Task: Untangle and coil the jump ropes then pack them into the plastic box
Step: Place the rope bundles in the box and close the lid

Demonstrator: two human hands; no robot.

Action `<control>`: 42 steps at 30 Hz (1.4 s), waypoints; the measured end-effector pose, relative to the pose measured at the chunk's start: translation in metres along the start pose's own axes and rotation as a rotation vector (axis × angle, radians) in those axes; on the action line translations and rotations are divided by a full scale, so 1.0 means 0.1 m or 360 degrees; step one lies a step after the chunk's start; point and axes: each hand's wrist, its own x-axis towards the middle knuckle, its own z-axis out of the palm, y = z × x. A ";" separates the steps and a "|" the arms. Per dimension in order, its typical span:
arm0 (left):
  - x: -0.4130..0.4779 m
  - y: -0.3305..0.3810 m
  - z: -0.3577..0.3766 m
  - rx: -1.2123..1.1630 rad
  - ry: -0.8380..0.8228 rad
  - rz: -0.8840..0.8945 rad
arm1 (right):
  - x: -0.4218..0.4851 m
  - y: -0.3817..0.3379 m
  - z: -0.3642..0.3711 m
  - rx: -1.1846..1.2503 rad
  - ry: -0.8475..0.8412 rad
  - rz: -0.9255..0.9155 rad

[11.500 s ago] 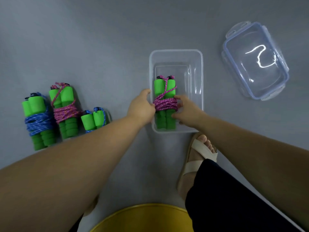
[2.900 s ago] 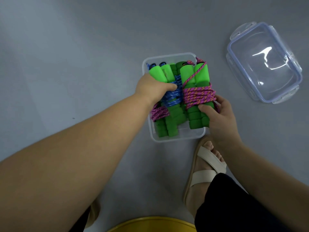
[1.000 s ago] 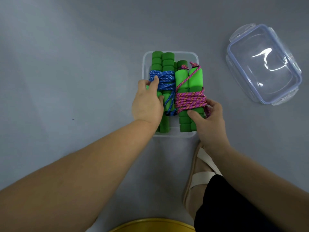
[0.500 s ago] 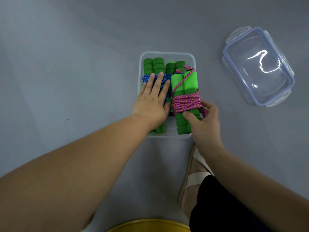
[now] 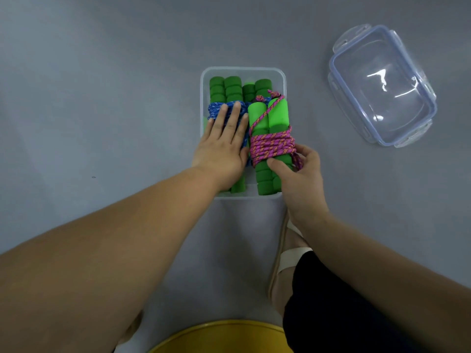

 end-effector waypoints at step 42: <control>-0.34 0.18 0.16 -0.0012 0.0074 0.0055 | -0.04 0.21 -0.07 -0.2099 -0.0472 -0.0723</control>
